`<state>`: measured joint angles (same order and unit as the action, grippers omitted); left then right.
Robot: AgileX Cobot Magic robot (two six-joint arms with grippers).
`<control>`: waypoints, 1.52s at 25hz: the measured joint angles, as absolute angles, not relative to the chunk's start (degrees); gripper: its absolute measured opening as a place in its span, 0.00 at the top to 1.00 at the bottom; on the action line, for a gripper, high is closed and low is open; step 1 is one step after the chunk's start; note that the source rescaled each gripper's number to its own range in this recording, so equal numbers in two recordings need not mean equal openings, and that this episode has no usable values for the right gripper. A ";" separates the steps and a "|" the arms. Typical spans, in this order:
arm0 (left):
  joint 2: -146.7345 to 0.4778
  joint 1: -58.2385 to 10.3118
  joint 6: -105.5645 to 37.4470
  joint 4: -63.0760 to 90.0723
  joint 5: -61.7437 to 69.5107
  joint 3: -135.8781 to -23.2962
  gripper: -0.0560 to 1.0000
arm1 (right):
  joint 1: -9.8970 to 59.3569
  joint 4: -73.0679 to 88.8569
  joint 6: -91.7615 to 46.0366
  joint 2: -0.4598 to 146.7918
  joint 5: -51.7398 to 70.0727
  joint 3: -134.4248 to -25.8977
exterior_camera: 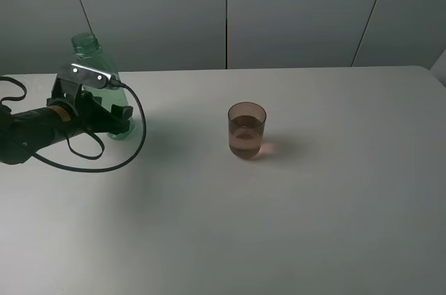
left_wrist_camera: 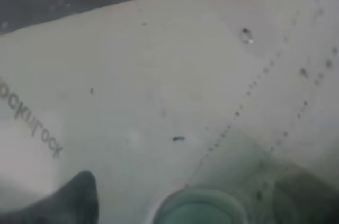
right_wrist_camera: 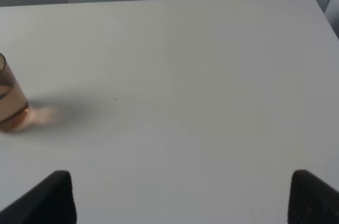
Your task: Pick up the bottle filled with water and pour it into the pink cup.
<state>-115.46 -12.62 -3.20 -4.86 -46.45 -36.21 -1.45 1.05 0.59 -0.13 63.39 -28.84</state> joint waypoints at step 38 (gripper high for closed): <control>-52.40 -12.62 1.73 -3.24 44.10 -42.27 0.38 | -1.45 1.05 0.59 -0.13 63.39 -28.84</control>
<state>-52.40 -12.62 1.73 -3.24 44.10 -42.27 -1.45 1.05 0.59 -0.13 63.39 -28.84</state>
